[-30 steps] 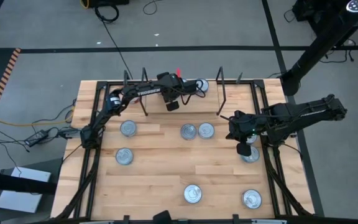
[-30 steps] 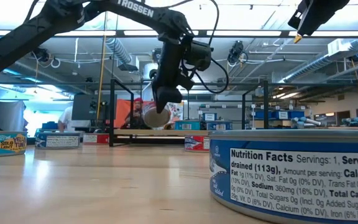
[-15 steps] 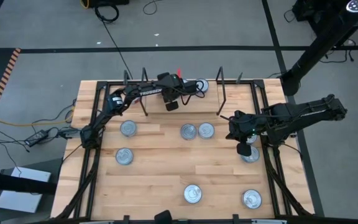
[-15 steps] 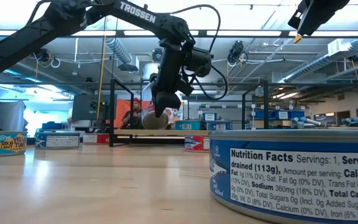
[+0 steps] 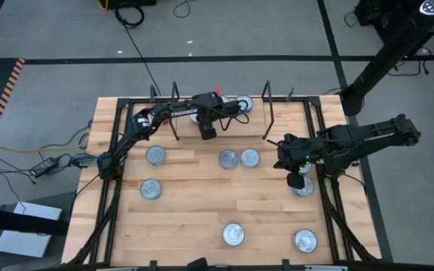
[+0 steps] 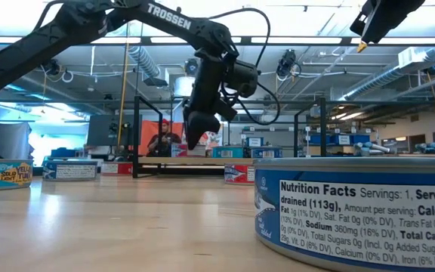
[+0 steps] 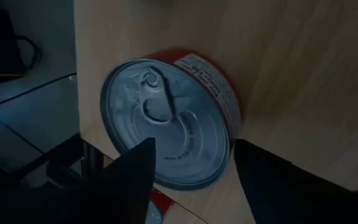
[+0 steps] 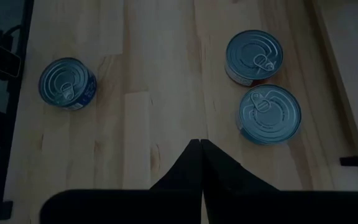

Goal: Stack canned seafood by type on shelf
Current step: Put the red tuna can on the shelf

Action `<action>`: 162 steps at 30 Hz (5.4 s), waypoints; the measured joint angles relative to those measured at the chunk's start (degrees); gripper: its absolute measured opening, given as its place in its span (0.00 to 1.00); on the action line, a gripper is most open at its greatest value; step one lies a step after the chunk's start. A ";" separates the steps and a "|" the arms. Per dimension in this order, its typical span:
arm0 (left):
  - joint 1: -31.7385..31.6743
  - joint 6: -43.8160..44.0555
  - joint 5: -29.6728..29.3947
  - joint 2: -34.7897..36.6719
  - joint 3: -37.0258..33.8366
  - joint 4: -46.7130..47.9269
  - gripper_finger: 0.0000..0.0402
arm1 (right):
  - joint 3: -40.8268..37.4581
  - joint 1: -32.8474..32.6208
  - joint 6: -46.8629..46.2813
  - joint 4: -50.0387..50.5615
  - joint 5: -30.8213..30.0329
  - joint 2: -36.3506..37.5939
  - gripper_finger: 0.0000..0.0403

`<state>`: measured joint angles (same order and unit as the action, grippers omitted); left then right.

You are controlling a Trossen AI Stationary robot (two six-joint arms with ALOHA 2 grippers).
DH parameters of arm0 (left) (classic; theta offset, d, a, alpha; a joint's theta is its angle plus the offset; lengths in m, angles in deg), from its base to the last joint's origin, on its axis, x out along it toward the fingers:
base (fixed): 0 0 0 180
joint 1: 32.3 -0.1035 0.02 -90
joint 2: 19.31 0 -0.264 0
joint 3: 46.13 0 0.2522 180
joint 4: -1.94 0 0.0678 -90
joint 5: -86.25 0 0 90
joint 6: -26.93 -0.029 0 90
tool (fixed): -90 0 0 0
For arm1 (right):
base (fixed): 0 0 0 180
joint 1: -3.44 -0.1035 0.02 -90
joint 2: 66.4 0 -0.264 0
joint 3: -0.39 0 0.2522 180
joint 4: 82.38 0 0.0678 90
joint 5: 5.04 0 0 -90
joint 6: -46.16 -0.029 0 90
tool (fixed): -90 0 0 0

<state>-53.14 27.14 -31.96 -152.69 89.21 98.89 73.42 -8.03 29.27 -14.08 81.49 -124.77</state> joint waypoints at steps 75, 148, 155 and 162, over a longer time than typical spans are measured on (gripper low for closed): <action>-8.56 -2.58 15.93 2.60 -6.12 -5.31 0.00 | 0.00 1.97 0.03 0.05 -1.42 0.00 0.02; -13.68 2.69 14.29 2.52 1.49 -6.10 0.00 | 0.00 1.75 -1.57 0.01 -2.89 0.02 0.02; -13.73 2.75 13.50 2.53 1.49 -6.03 0.00 | 0.00 1.75 -1.57 0.01 -2.87 0.02 0.02; -12.95 2.86 13.02 2.91 1.89 -4.36 0.00 | 0.00 1.75 -1.65 -0.03 -2.23 0.25 0.02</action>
<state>-66.09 30.01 -18.93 -149.78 91.10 94.53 73.42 -6.28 27.62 -14.11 79.26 -124.52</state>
